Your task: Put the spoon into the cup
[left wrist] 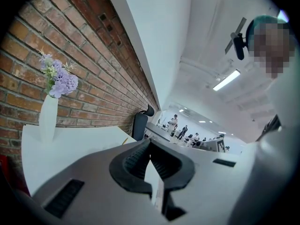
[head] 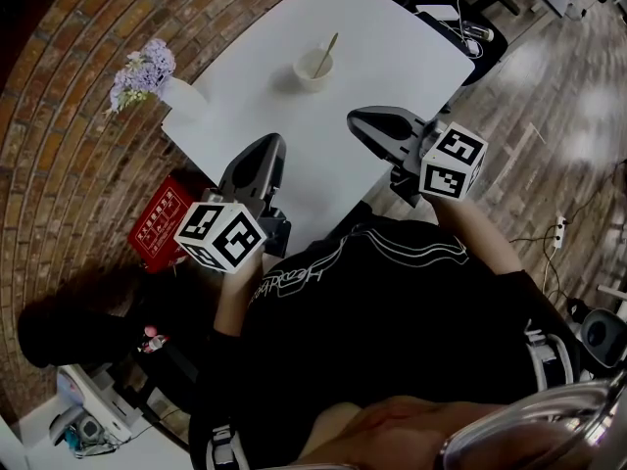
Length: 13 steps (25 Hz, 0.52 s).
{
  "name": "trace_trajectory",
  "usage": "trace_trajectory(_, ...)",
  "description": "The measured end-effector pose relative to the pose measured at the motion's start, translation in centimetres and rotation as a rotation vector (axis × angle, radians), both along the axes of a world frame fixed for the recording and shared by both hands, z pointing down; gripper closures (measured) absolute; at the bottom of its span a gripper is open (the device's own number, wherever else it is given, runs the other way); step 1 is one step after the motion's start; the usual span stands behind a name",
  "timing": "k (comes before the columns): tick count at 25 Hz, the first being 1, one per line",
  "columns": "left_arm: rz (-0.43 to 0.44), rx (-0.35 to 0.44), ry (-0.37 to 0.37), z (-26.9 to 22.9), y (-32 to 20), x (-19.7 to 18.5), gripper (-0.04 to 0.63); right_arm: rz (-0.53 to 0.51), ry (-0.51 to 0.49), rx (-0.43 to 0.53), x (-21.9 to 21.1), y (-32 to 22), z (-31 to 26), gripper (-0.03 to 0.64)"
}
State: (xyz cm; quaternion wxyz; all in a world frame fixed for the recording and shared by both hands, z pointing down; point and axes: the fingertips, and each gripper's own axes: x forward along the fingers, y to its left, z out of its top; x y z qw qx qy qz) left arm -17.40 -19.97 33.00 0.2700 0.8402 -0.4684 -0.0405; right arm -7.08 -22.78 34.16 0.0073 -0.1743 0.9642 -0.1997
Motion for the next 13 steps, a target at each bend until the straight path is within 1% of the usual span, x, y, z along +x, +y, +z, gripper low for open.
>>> trace_trajectory(13, -0.001, 0.001, -0.01, -0.4, 1.1, 0.4, 0.592, 0.002, -0.018, -0.001, 0.2, 0.9, -0.6, 0.62)
